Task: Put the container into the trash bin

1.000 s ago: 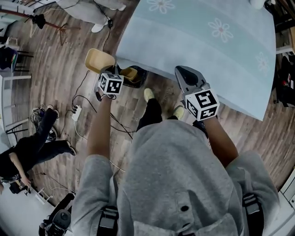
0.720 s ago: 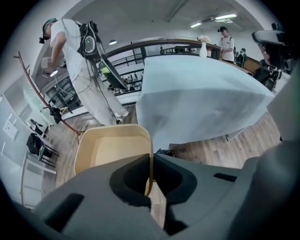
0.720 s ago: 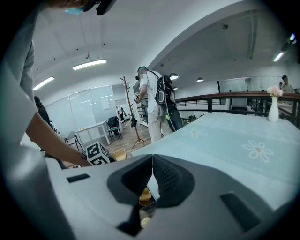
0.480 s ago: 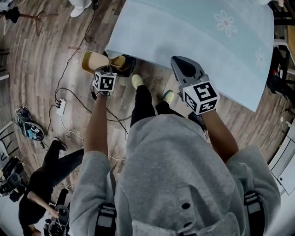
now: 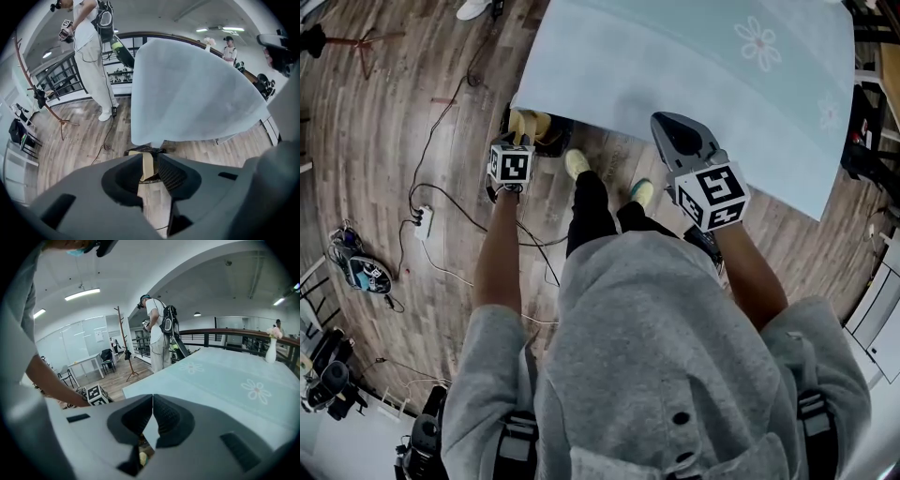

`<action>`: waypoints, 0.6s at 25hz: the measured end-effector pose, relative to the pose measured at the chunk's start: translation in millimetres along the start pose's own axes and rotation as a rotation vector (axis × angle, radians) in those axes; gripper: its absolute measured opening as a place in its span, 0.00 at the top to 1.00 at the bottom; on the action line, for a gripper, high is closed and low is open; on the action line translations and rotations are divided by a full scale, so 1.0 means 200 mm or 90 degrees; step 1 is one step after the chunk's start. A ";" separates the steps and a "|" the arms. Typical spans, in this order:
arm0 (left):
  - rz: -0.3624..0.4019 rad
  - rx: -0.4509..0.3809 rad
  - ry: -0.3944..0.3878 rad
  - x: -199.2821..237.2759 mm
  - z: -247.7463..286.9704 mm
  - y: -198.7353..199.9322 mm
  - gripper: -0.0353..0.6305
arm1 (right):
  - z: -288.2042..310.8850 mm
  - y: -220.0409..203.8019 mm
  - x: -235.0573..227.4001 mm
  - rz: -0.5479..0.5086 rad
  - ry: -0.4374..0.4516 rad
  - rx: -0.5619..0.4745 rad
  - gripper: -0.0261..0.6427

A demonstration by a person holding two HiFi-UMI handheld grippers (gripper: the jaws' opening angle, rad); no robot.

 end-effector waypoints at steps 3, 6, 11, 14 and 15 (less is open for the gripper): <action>-0.010 0.000 0.002 0.00 -0.01 -0.01 0.80 | -0.02 -0.01 -0.02 0.003 -0.003 -0.012 0.92; -0.022 -0.015 0.017 0.00 -0.05 0.00 0.80 | -0.07 -0.02 -0.03 0.003 -0.008 -0.025 0.92; -0.097 -0.160 0.083 0.02 -0.31 0.16 0.83 | -0.19 -0.02 -0.09 -0.005 -0.028 -0.054 0.92; -0.127 -0.265 0.105 -0.01 -0.46 0.32 0.87 | -0.33 -0.04 -0.16 -0.003 -0.056 -0.078 0.92; -0.112 -0.287 0.113 -0.05 -0.51 0.37 0.89 | -0.38 -0.06 -0.18 -0.001 -0.065 -0.085 0.92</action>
Point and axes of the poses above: the fingertips, and each gripper's own axes: z forward along the fingers, x to its left, y out of its top, the point moved 9 cm from there along -z, backward along the fingers, and after that the axes turned 1 degree about -z, right-handed, at the moved point
